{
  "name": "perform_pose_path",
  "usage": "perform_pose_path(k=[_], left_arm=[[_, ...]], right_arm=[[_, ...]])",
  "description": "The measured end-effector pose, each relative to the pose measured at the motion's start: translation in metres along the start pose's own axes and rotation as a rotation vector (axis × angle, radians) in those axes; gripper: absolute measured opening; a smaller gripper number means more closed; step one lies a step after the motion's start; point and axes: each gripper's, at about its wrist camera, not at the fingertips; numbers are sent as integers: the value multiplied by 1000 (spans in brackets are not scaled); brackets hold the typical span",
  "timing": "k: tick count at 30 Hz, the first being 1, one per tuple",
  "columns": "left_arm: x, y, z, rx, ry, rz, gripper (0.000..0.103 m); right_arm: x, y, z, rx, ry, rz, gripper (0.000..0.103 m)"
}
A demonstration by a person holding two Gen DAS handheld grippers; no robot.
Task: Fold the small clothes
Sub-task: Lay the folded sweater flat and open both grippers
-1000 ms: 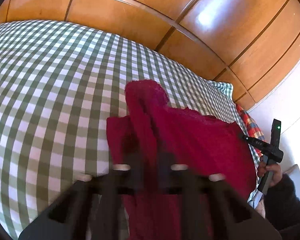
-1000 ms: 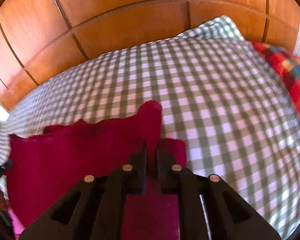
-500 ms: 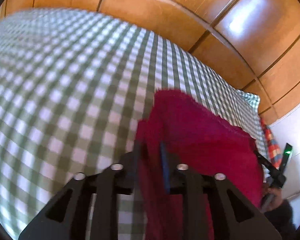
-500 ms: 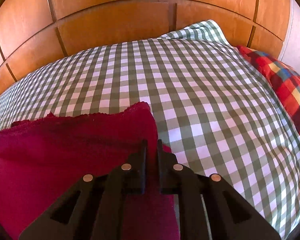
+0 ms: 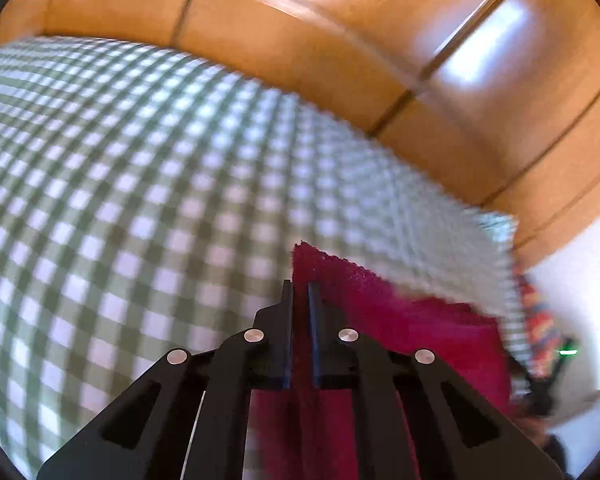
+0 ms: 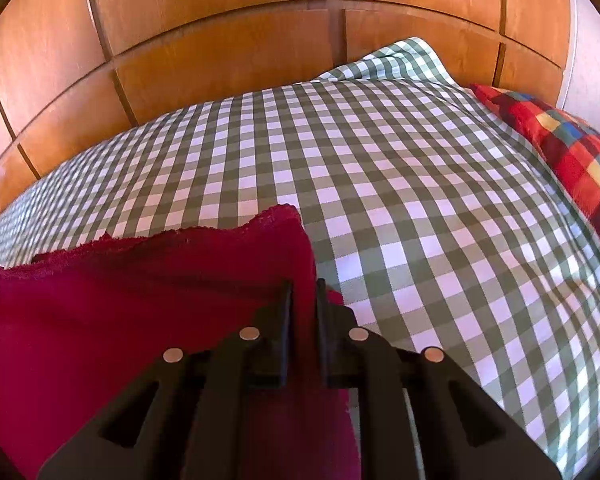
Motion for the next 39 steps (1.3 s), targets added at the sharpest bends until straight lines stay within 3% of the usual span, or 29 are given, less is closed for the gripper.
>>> perform_pose_path(k=[2,6,8,11,15,18,19,20,22,26,30,31,32,34,39], left_arm=[[20,5,8,41,-40,-103,6],[21,14,11,53,-29,-155,9],[9,16,12,52,-10,-182,23],[-20,11,26,59,56,-217,30],[-45,-2,60,75,62,-181,30],[-65,-17,92,72,57,-80,30],[-72,-24,103,64,53,-26,32],[-77,-28,111,55,47,10,43],[-90,-38,130,35,49,67,49],[-109,-49,158,66,30,183,49],[-110,-37,175,160,21,190,47],[-110,-36,179,177,19,196,32],[-108,-31,182,214,10,196,8],[-107,-24,187,294,25,131,8],[-107,-38,188,313,35,103,7]], right_arm=[[1,1,0,4,3,-5,12],[1,4,0,14,7,-19,12],[0,5,0,23,11,-28,12],[0,6,1,32,15,-35,12],[-1,5,1,29,16,-32,12],[-1,6,1,30,17,-33,12],[-1,6,1,31,17,-33,12],[-1,5,1,29,17,-32,12],[-1,4,1,26,17,-27,12],[-1,3,1,19,17,-18,13],[-1,0,1,9,16,-3,13],[-1,0,2,7,17,1,13],[-1,0,2,7,17,2,14],[-1,-1,2,3,17,9,14],[-2,-2,3,-2,20,17,15]])
Point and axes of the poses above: each gripper's, at about its wrist camera, not at the fingertips, and x roughly the way its jaws point, y to its right, z to its underside, and after that the axes turned 11 degrees about -z, right-handed
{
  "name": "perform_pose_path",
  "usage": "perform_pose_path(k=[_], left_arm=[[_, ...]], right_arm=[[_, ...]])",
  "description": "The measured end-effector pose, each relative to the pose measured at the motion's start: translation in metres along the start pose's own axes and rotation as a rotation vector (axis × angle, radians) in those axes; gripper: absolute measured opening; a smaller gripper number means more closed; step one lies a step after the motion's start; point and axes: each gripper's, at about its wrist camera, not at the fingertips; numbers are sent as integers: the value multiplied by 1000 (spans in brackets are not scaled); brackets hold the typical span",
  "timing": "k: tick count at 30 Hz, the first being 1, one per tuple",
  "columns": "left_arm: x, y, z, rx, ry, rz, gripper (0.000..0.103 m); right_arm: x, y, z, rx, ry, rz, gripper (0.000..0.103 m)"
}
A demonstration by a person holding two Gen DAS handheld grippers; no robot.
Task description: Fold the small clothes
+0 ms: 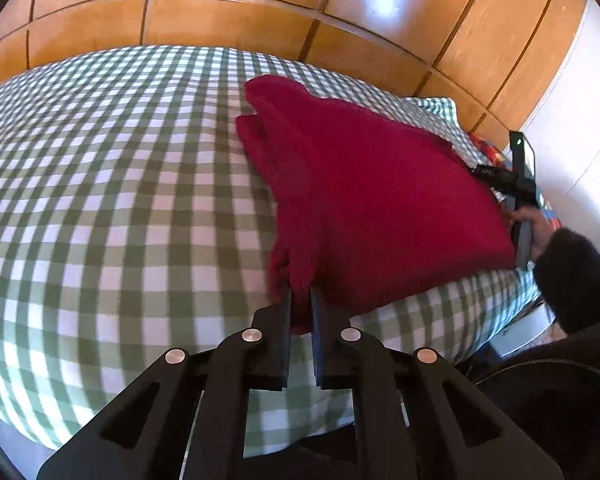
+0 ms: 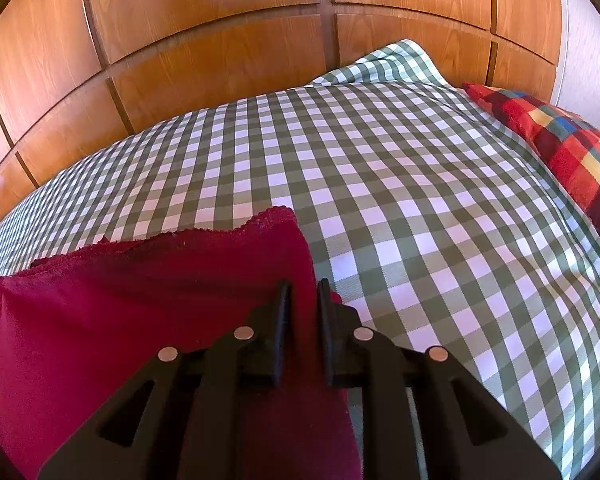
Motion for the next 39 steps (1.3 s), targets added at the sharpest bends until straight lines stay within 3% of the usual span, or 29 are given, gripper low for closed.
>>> perform_pose_path(k=[3,6,8,11,12,14,15,16,17,18,24,34,39], left_arm=[[2,8,1,2,-3,-32,9],[-16,17,-13,-13,61,-65,9],[-26,26,-26,2,113,-143,9],[-29,39,-41,22,151,-165,9],[-28,44,-44,38,158,-174,11],[-23,56,-50,66,176,-223,28],[-19,63,-52,82,179,-220,30],[-18,67,-54,88,180,-219,30],[-15,72,-56,95,179,-215,30],[-12,77,-58,110,179,-211,30],[3,97,-61,163,174,-240,30],[16,99,-60,145,140,-244,30],[21,95,-59,129,127,-251,30]], right_arm=[[0,2,-1,5,0,-6,15],[0,3,-1,12,0,-13,15],[0,4,-1,19,1,-20,15],[-1,3,-1,16,1,-13,16],[-1,2,-1,12,-1,-7,17],[-1,1,-1,10,-7,1,18],[-1,0,-2,10,-11,16,22],[-2,0,-2,15,-16,46,51],[-4,3,-4,41,-19,94,66],[-7,7,-5,64,-16,86,75],[-36,6,-1,31,-13,37,77],[-93,10,33,19,-45,-92,77],[-110,3,58,-13,-102,-145,62]])
Point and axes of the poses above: each gripper's, at about its wrist camera, not at the fingertips, and x roughly the way its jaws point, y to its right, z to its underside, and after that the axes turned 11 degrees about -z, right-handed
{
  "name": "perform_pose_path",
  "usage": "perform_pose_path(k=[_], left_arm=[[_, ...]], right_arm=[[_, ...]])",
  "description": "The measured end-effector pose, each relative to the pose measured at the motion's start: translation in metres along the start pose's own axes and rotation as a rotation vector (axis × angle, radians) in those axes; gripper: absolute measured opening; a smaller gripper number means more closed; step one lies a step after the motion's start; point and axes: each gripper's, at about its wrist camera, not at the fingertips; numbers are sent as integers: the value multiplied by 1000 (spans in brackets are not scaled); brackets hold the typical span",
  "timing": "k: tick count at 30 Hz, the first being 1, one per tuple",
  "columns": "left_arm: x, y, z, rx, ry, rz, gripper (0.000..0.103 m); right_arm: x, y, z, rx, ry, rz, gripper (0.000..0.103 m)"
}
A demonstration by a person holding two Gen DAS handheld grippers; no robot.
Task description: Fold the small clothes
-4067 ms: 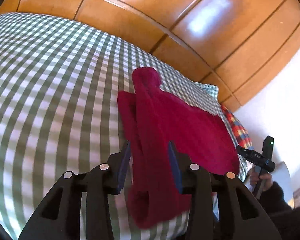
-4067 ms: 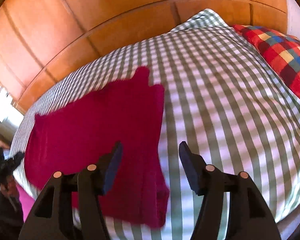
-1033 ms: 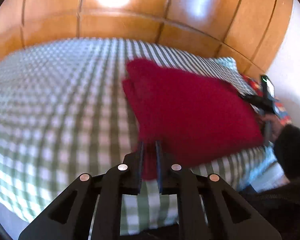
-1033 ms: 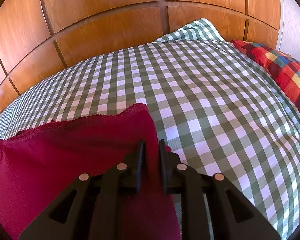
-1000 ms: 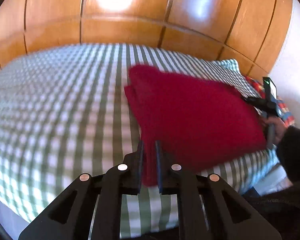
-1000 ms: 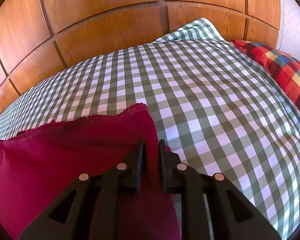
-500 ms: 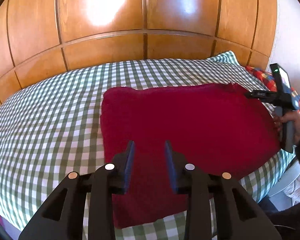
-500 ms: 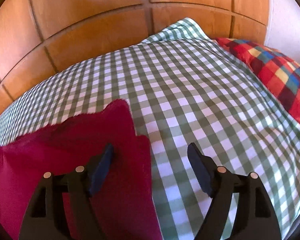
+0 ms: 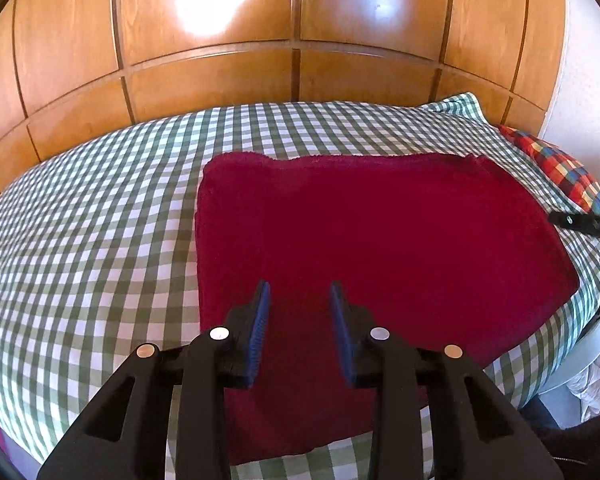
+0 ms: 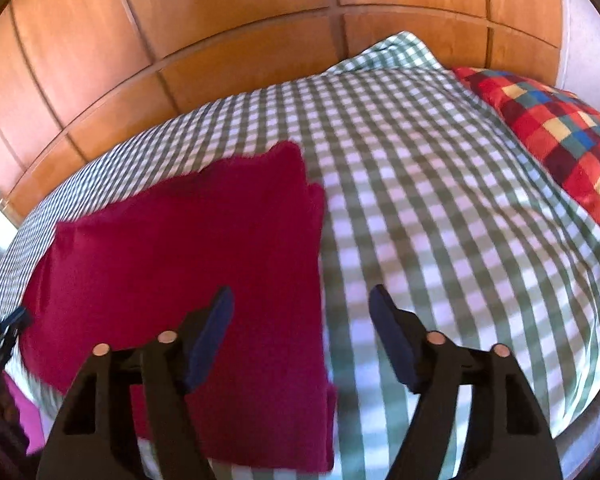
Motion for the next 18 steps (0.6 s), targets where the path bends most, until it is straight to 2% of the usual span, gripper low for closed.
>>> perform_pose_path(k=[3,5,6,7,9,11,12,13,14,15,18], left_arm=[[2,0,1,-4,-9,-1,30],[4,0,2,-9,-13,-1,30],[4,-1,3,-13,-13,2,30],[3,-1,3,-16,-13,4,30],[3,-4,3,-24,-12,7,30],[3,-6,4,-33,-12,9,30],[2,-7,4,-35,-11,10,30],[2,-8,4,-39,-11,11,30],[2,-8,4,-41,-11,12,30],[3,-9,5,-43,-11,13,30],[3,-10,5,-41,-13,14,30]], right_arm=[[-2,-5,11,-15,-28,-15,49],[-4,-8,17,-25,-34,-13,34],[-6,-8,17,-28,-30,-4,21],[-10,-8,18,-27,-24,-1,11],[-18,-2,18,3,-13,-18,7],[-29,8,18,47,7,-42,9],[-33,11,18,64,14,-51,16],[-38,15,19,84,28,-62,38],[-43,17,22,91,43,-61,47],[-45,17,24,90,41,-60,49],[-43,17,29,95,15,-67,49]])
Point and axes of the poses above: each gripper's, at about its wrist camera, not at the fingertips, and x roughly the way its jaws point, y to its right, z to its underside, and after that the axes turned 11 degrees about -z, right-handed
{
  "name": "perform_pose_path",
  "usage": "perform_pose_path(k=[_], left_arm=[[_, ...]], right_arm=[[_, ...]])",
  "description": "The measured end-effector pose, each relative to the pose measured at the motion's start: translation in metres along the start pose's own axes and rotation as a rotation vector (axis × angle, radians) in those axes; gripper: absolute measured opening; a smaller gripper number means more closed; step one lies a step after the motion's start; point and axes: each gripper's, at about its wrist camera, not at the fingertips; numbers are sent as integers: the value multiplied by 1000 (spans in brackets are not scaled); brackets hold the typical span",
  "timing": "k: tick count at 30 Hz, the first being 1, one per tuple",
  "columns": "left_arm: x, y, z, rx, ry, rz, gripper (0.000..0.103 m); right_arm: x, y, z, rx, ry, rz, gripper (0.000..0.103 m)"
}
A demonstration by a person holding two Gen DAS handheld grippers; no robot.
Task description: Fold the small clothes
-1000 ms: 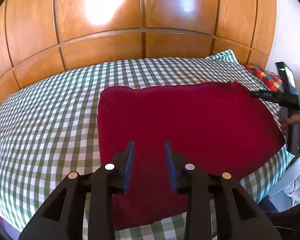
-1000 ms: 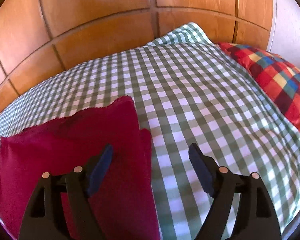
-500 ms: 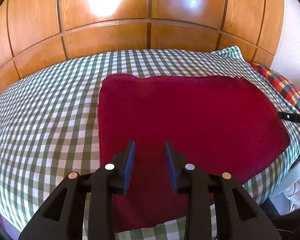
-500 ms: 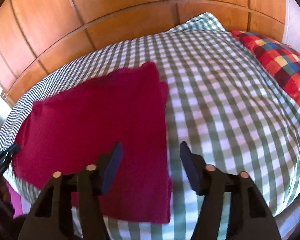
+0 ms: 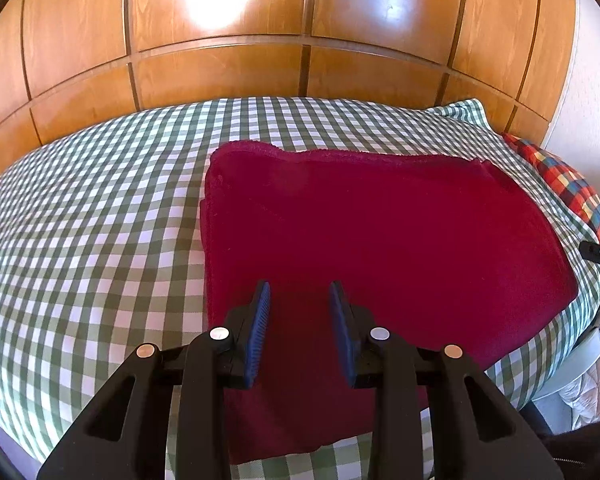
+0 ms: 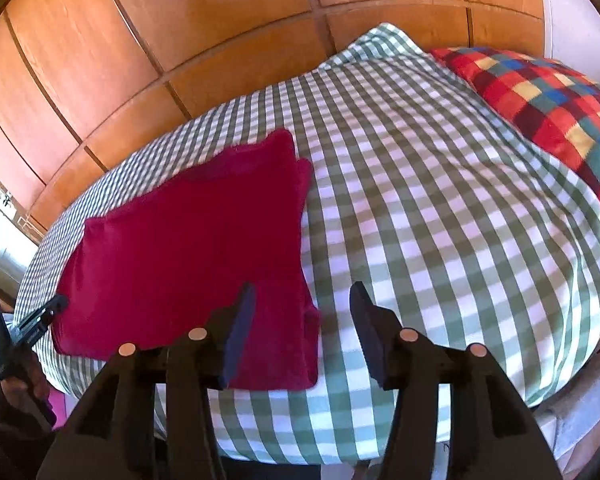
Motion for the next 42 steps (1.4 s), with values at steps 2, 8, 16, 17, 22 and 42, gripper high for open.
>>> perform_pose_path(k=[2,8,16,17,22,42], left_arm=[[0,1,0,3,1,-3,30],[0,1,3,10,-3,-8,30],[6,3,13,14,-27,-21,34],[6,3,11,13,-29,-22,34],[-8,-10,1,-84,5,26,49],[29,-5,-24,-100,-33,25,49]], right_arm=[[5,-2,5,0,-20,-11,48],[22,-14,17,-60,-93,39,7],[32,2,34,-82,-112,115,6],[32,1,33,-85,-112,118,7],[20,7,19,-38,-106,55,41],[88,30,-28,173,-145,-362,36]])
Point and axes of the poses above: each gripper's, at about its wrist camera, not at the fingertips, and x roughly the way its jaws point, y to its right, z to its underside, and after that the axes turned 11 degrees about -z, right-handed
